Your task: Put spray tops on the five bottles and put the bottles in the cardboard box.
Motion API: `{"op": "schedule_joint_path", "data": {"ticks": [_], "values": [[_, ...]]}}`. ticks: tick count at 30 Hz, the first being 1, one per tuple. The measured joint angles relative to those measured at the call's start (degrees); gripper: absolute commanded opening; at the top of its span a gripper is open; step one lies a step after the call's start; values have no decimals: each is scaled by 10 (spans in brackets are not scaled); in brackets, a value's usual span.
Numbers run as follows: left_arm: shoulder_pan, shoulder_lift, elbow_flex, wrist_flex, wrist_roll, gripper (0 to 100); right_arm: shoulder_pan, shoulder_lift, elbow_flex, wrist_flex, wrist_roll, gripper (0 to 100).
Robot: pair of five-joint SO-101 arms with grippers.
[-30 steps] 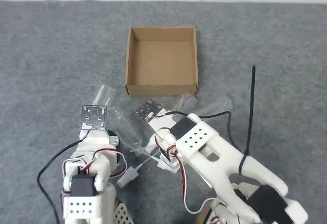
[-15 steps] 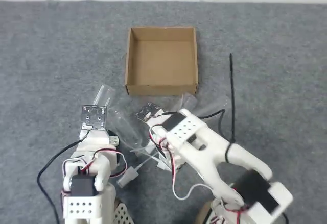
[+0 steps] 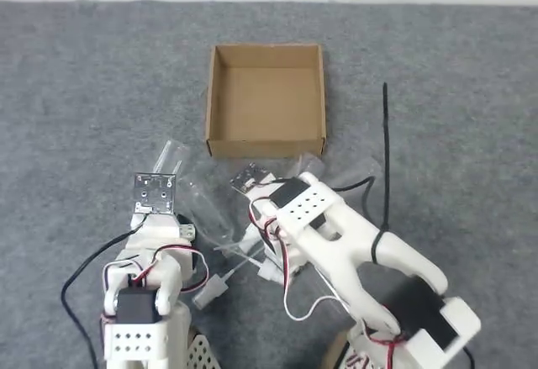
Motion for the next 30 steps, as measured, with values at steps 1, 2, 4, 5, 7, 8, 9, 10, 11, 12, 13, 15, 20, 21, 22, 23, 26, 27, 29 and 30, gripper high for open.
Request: {"op": "schedule_joint_path", "data": {"ticks": [1, 2, 4, 5, 7, 8, 9, 10, 11, 12, 13, 15, 20, 21, 22, 23, 26, 27, 29, 30], "values": [[0, 0, 0, 0, 0, 12, 1, -4, 0, 0, 0, 188], [0, 0, 0, 0, 0, 12, 2, -8, 0, 0, 0, 203], [0, 0, 0, 0, 0, 12, 2, -9, 0, 0, 0, 261], [0, 0, 0, 0, 0, 12, 2, -9, 0, 4, -1, 285], [0, 0, 0, 0, 0, 12, 2, -9, 0, 16, -4, 286], [0, 0, 0, 0, 0, 12, 2, -9, 0, 20, -4, 276], [0, 0, 0, 0, 0, 12, 2, -9, 0, 22, -5, 266], [0, 0, 0, 0, 0, 12, 2, -9, 0, 23, -8, 258], [0, 0, 0, 0, 0, 12, 2, -9, 0, 25, -11, 253], [0, 0, 0, 0, 0, 12, 2, -9, 0, 25, -12, 251], [0, 0, 0, 0, 0, 12, 2, -9, 0, 25, -12, 251], [0, 0, 0, 0, 0, 12, 2, -9, 0, 25, -12, 251], [0, 0, 0, 0, 0, 12, 2, -9, 0, 25, -12, 250], [0, 0, 0, 0, 0, 12, 2, -9, 0, 25, -12, 250], [0, 0, 0, 0, 0, 12, 2, -9, 0, 28, -12, 250], [0, 0, 0, 0, 0, 12, 2, -9, 0, 32, -12, 250], [0, 0, 0, 0, 0, 12, 2, -9, 0, 36, -12, 247], [0, 0, 0, 0, 0, 12, 2, -9, 0, 36, -12, 240], [0, 0, 0, 0, 0, 12, 2, -9, 0, 38, -12, 185], [0, 0, 0, 0, 0, 12, 2, -9, 0, 38, -12, 151]]}}
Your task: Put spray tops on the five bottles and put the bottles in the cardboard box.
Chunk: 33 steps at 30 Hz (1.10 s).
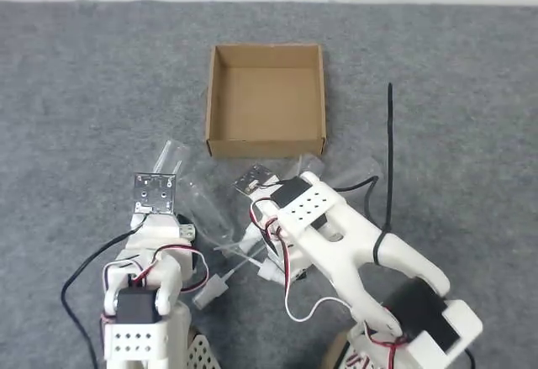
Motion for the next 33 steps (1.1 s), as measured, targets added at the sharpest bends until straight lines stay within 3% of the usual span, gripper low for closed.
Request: {"op": "schedule_joint_path", "data": {"ticks": [3, 26, 33], "values": [[0, 0, 0, 0, 0, 12, 0, 0, 0, 0, 8, 98], [0, 0, 0, 0, 0, 12, 0, -1, -45, 55, 23, 104], [0, 0, 0, 0, 0, 12, 0, -93, -40, 55, 23, 104]]}}
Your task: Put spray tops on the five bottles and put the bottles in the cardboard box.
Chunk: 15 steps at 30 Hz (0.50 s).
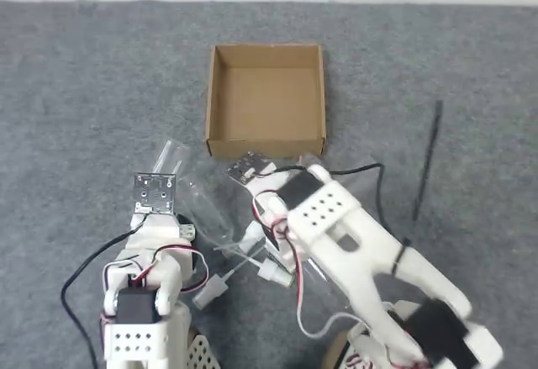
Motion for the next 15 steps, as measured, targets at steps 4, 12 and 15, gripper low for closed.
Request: {"op": "schedule_joint_path", "data": {"ticks": [4, 12, 15], "values": [[0, 0, 0, 0, 0, 12, 0, -67, 25, 0, 0, 104], [0, 0, 0, 0, 0, 12, 32, -176, 39, 2, 0, 104], [0, 0, 0, 0, 0, 12, 48, -212, 39, 4, 0, 104]]}}
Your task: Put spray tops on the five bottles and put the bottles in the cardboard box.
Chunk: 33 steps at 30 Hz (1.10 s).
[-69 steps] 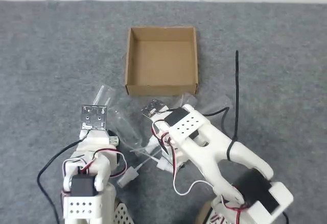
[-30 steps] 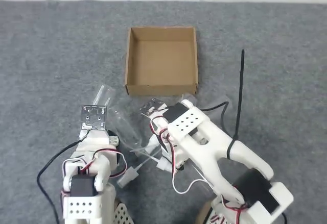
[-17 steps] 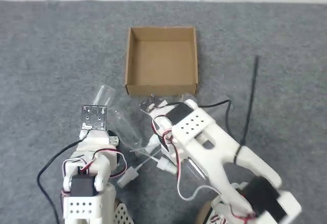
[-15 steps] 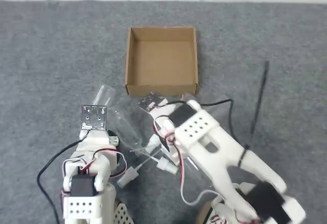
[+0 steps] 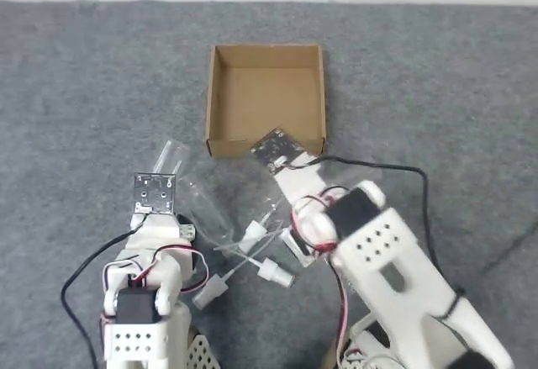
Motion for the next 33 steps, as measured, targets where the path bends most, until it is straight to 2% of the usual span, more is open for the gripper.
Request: {"op": "schedule_joint_path", "data": {"ticks": [13, 33], "values": [[0, 0, 0, 0, 0, 12, 4, -87, 0, 1, 0, 104], [0, 0, 0, 0, 0, 12, 4, -201, 1, -72, 0, 104]]}}
